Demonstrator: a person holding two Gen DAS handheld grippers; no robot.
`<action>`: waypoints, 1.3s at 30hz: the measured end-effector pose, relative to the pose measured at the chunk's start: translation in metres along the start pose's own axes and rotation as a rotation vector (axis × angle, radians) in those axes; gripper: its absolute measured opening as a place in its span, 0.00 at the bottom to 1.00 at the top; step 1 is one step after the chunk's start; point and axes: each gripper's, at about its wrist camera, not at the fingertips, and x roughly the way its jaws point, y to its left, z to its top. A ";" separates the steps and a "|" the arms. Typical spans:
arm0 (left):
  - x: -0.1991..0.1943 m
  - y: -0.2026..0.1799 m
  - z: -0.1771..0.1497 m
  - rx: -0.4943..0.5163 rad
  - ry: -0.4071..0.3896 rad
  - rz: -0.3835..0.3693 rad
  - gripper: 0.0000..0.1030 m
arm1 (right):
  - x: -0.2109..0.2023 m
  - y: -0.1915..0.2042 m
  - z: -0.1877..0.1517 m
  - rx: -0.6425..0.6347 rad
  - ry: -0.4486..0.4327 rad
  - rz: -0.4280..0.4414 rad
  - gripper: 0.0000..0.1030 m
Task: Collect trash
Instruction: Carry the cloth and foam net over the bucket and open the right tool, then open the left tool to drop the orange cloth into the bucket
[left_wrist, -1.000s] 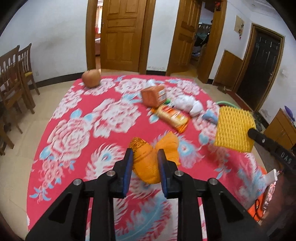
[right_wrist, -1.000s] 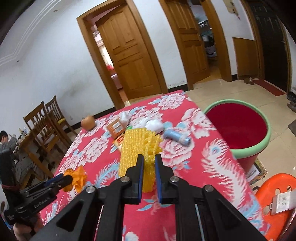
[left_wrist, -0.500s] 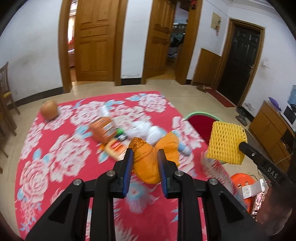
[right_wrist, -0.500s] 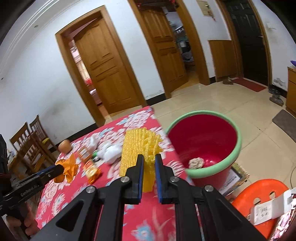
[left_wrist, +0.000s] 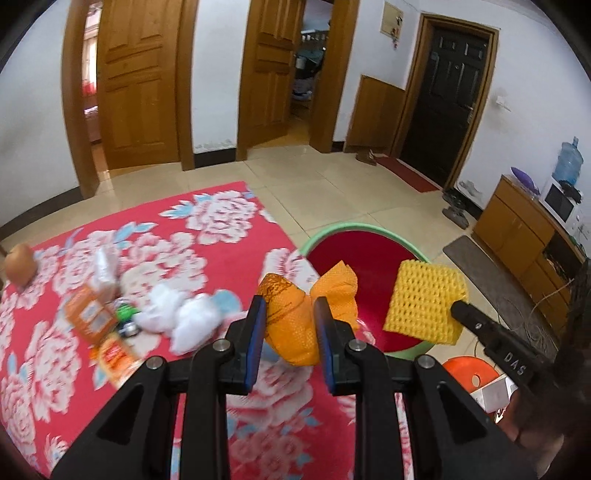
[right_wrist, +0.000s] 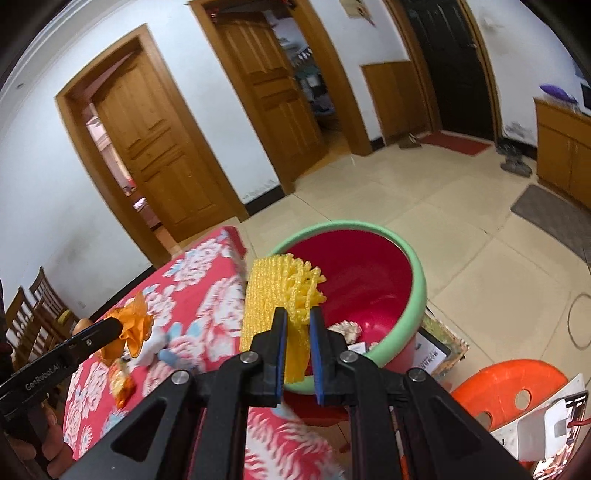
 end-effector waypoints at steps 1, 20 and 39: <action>0.006 -0.004 0.001 0.005 0.006 -0.005 0.26 | 0.004 -0.004 0.001 0.010 0.006 -0.004 0.14; 0.075 -0.040 0.013 0.061 0.061 -0.042 0.26 | 0.023 -0.039 0.004 0.068 0.024 -0.076 0.39; 0.071 -0.048 0.019 0.076 0.042 -0.043 0.60 | -0.009 -0.038 0.005 0.101 -0.034 -0.062 0.61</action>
